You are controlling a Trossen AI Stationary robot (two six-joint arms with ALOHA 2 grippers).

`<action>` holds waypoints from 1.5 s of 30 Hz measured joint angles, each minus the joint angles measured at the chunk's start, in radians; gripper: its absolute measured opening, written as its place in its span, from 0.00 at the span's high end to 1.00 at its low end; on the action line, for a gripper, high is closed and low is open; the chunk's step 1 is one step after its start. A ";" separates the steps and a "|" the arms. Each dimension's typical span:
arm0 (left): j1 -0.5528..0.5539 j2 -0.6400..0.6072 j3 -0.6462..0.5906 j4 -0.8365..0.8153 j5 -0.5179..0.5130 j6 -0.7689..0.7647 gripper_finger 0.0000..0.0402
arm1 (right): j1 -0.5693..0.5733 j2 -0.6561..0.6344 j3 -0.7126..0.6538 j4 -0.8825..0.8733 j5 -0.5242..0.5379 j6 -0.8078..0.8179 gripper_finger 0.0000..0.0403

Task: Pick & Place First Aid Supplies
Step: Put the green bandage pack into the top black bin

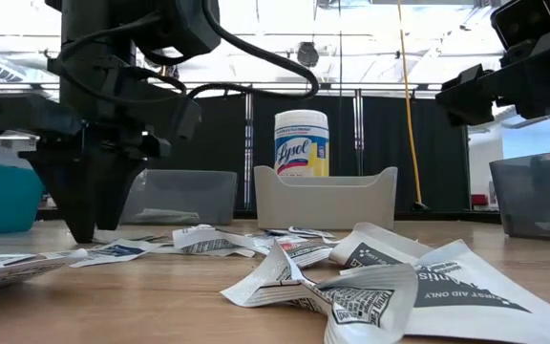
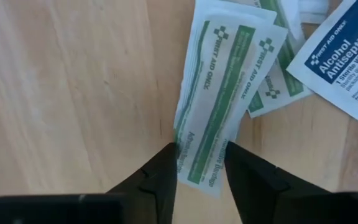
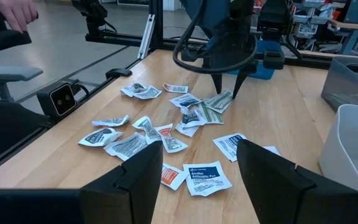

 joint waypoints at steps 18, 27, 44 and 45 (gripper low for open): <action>0.026 -0.004 -0.031 -0.018 0.067 -0.002 0.77 | 0.000 0.000 0.000 -0.005 0.000 0.000 0.50; 0.026 -0.055 -0.021 -0.097 0.035 -0.032 0.78 | 0.000 0.000 0.000 -0.006 0.001 0.000 0.50; 0.093 -0.271 -0.016 -0.155 -0.253 -0.109 0.78 | 0.000 0.000 0.000 -0.004 0.002 0.000 0.50; 0.109 -0.281 -0.016 -0.169 -0.276 -0.105 0.78 | 0.000 0.000 0.000 -0.004 0.002 0.000 0.50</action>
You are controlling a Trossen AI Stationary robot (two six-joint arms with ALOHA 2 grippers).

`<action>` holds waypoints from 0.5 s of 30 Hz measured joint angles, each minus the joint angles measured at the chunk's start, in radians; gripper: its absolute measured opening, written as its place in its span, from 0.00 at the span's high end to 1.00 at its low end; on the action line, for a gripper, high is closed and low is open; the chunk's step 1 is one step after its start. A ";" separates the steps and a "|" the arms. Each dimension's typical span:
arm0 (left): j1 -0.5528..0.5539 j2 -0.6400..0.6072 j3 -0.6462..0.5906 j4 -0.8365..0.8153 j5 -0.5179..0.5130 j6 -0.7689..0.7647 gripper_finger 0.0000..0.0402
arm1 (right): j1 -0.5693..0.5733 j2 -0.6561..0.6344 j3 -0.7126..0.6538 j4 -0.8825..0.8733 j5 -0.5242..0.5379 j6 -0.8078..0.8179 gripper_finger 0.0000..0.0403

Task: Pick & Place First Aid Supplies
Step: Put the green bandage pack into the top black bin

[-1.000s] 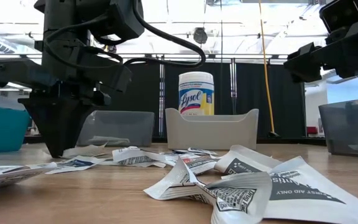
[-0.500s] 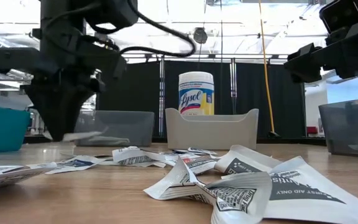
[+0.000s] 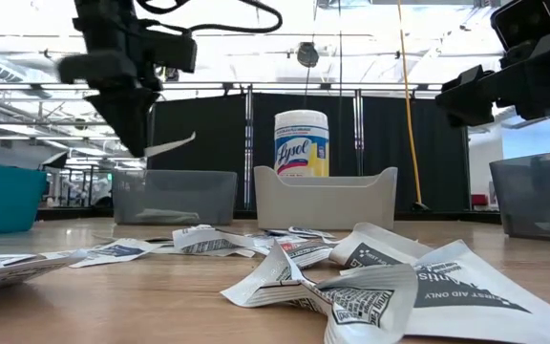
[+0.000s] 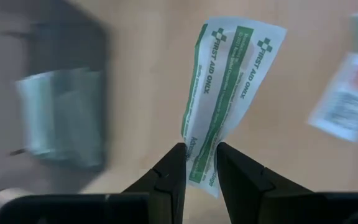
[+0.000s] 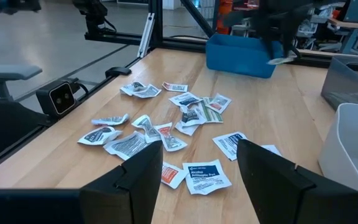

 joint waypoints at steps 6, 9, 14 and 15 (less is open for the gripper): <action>0.132 -0.021 0.000 -0.040 -0.080 0.079 0.78 | 0.000 0.000 0.000 0.000 0.000 0.000 0.50; 0.218 -0.018 0.000 -0.037 -0.081 0.139 0.78 | 0.000 0.000 0.000 0.000 0.000 0.000 0.50; 0.343 -0.019 0.000 -0.035 -0.080 0.214 0.78 | 0.000 0.000 0.000 -0.002 0.000 -0.003 0.50; 0.363 -0.019 0.000 -0.035 -0.080 0.222 0.78 | 0.000 0.000 0.000 -0.003 0.000 -0.005 0.50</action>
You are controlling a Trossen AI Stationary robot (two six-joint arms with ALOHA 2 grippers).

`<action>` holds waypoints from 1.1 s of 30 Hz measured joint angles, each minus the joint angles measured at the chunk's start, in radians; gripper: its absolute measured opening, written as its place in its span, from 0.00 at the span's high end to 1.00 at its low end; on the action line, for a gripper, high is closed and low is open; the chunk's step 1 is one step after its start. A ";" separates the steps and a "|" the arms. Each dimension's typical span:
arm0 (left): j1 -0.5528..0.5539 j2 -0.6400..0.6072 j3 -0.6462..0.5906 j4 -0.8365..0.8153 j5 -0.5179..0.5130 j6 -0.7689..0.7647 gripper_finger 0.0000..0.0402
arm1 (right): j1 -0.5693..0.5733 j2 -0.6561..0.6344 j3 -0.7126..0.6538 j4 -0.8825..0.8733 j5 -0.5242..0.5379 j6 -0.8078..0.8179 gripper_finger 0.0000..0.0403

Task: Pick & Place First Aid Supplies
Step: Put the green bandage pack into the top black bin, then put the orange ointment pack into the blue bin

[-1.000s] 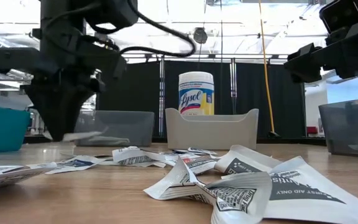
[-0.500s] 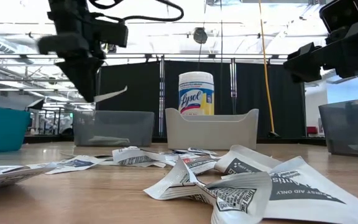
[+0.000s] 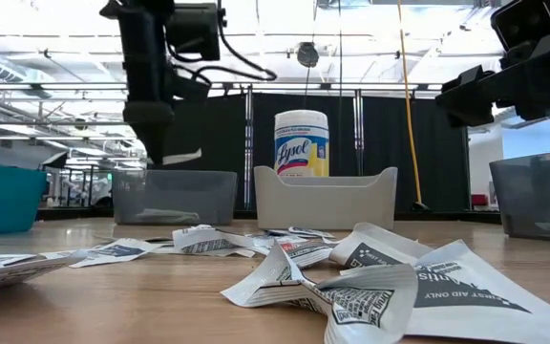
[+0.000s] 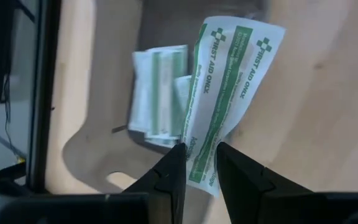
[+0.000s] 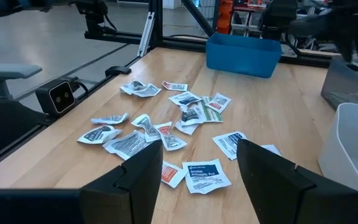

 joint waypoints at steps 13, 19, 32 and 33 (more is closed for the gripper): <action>0.183 -0.001 0.000 0.008 0.070 0.100 0.77 | 0.000 0.000 0.000 0.000 0.000 -0.010 0.50; 0.201 -0.001 0.000 0.008 0.085 0.106 0.66 | 0.000 0.000 0.000 0.000 0.000 -0.010 0.50; 0.193 -0.001 0.001 -0.020 0.081 0.039 0.44 | 0.000 0.000 0.000 0.000 0.001 -0.010 0.50; 0.186 -0.001 0.003 -0.026 0.080 0.039 0.44 | 0.000 0.000 0.000 0.000 0.001 -0.011 0.50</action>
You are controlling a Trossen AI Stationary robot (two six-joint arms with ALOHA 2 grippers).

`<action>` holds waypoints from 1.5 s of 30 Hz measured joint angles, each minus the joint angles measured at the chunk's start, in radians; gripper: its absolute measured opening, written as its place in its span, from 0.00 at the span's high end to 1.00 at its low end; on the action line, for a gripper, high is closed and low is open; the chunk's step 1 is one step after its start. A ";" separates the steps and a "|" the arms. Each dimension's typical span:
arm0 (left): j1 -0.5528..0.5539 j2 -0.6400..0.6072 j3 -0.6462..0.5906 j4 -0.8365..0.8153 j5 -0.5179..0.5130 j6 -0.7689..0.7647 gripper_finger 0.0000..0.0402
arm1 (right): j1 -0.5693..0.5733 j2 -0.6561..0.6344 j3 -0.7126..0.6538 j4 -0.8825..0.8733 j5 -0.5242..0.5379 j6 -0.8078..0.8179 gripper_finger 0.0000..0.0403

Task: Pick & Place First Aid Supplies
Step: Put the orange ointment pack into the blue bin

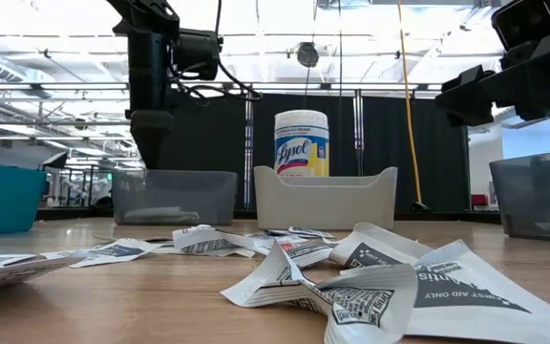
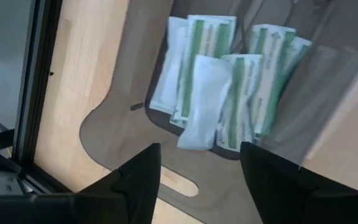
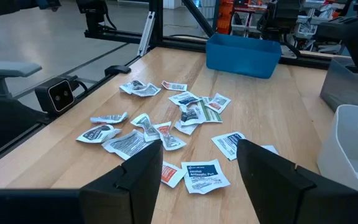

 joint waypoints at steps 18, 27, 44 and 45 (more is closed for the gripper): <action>-0.424 -0.001 0.127 0.166 0.271 -0.006 0.59 | 0.000 0.000 0.000 0.000 0.000 -0.019 0.50; -0.614 0.041 0.127 0.377 0.235 -0.023 0.62 | 0.000 0.000 0.000 -0.006 0.000 -0.019 0.50; -0.625 0.301 0.127 0.307 0.339 -0.139 0.40 | 0.000 0.000 0.000 -0.007 0.000 -0.015 0.50; -0.624 0.311 0.127 0.305 0.359 -0.144 0.38 | 0.000 0.000 0.000 -0.007 -0.001 -0.015 0.50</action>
